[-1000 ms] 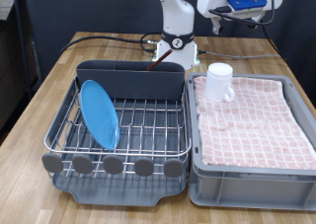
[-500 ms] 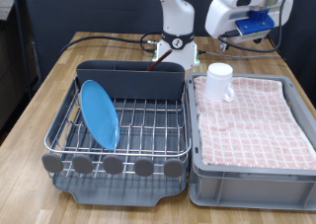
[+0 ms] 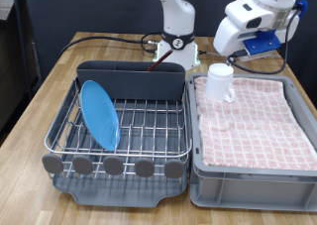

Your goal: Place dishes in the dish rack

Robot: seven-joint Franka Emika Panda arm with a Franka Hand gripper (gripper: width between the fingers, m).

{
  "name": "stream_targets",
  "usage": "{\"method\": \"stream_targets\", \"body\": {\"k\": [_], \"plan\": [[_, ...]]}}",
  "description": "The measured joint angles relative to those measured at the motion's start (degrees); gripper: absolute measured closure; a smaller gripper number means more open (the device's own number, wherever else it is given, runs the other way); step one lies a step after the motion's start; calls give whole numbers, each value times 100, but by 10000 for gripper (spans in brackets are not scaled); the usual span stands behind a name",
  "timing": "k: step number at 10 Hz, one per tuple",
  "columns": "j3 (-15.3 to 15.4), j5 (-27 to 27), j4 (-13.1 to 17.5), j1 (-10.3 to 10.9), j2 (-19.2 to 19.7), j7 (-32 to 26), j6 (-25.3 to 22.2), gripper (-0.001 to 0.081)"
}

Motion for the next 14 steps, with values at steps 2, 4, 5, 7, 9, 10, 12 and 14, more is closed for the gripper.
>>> {"method": "stream_targets", "body": {"k": [2, 4, 5, 7, 9, 10, 12, 14], "plan": [[19, -37, -80, 0, 83, 0, 69, 4], [26, -32, -111, 0, 150, -44, 110, 4], [26, -32, -111, -2, 150, -43, 110, 4], [26, -135, -104, -2, 152, -43, 110, 4], [30, -177, -85, -2, 191, -43, 114, 4], [37, -181, -82, -2, 225, -42, 131, 4], [53, -189, -80, -2, 317, -36, 175, 4], [62, -222, -80, -2, 422, -25, 218, 4]]}}
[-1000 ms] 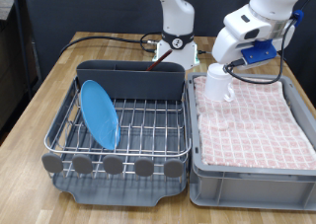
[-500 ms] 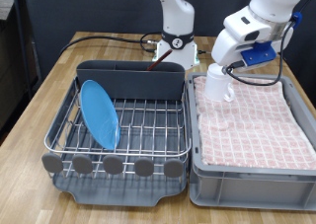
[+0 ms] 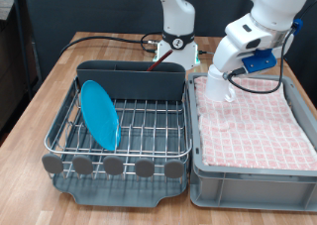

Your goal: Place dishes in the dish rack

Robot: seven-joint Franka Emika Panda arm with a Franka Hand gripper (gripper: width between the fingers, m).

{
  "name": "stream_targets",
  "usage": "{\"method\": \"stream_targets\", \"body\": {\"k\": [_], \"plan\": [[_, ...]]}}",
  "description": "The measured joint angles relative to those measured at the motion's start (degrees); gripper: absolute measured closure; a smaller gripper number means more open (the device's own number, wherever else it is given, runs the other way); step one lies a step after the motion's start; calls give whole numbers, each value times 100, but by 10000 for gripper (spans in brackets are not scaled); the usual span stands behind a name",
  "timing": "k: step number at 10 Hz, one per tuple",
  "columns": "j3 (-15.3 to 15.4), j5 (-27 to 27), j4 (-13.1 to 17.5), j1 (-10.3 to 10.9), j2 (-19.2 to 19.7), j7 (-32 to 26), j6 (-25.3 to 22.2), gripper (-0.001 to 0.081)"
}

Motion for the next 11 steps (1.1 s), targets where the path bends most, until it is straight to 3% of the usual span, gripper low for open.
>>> {"method": "stream_targets", "body": {"k": [4, 11], "plan": [[0, -198, -75, 0, 205, -18, 270, 4], [-55, -290, -493, -7, 280, -256, 892, 4]]}}
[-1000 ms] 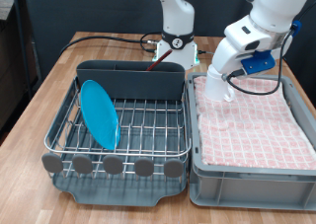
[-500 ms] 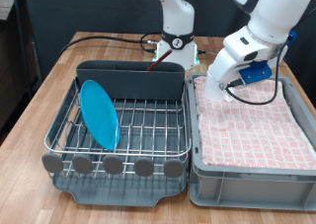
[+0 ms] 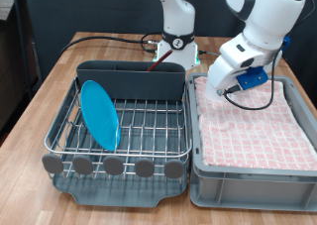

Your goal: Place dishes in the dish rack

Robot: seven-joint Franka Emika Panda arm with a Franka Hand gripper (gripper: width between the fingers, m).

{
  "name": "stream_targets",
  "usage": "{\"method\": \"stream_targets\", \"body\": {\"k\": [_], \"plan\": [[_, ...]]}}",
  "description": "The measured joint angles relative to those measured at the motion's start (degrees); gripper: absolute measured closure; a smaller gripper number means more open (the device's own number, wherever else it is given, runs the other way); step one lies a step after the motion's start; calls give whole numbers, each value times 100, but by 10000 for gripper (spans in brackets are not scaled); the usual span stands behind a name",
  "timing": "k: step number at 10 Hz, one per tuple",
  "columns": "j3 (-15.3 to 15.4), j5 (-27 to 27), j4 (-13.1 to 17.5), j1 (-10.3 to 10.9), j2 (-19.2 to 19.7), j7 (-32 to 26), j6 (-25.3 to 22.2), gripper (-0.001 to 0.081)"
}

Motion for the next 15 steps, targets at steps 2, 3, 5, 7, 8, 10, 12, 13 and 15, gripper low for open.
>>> {"method": "stream_targets", "body": {"k": [2, 3, 5, 7, 8, 10, 12, 13, 15], "plan": [[-41, -44, -80, -2, 4, -74, 136, 4], [-60, -44, -106, -5, 10, -123, 190, 4], [-86, -43, -125, -12, 33, -188, 220, 4], [-106, -2, -147, -19, 73, -201, 296, 4], [-113, 28, -164, -21, 84, -215, 330, 77], [-122, 56, -214, -21, 86, -220, 420, 245], [-123, 72, -234, -21, 86, -220, 437, 412], [-123, 81, -235, -21, 86, -220, 437, 560], [-123, 96, -235, -21, 86, -220, 437, 720]]}}
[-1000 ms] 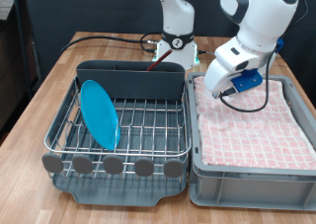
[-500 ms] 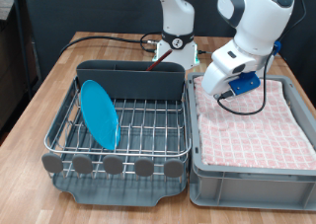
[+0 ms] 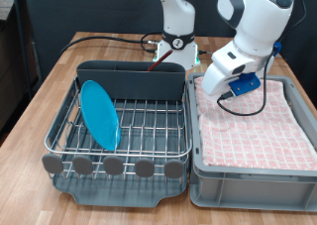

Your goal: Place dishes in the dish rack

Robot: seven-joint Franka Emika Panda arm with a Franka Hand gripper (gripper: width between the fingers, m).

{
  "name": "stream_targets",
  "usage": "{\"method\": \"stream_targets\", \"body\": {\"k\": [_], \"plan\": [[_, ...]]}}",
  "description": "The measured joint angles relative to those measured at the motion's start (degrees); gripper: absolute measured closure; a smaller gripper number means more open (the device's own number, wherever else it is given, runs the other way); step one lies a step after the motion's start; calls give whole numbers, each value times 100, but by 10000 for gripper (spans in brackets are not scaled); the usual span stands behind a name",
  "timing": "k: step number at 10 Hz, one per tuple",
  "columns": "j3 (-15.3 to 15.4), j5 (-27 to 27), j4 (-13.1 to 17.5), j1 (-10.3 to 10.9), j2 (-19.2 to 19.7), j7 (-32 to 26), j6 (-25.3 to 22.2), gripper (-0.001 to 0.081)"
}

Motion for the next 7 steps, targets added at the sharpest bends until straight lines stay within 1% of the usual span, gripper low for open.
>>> {"method": "stream_targets", "body": {"k": [1, 3, 7], "plan": [[0, 5, 4, 0, 0, 0, -4, 735], [0, 50, 46, 0, -17, 0, -82, 735], [-3, 62, 268, 0, -245, 4, -523, 735]]}}
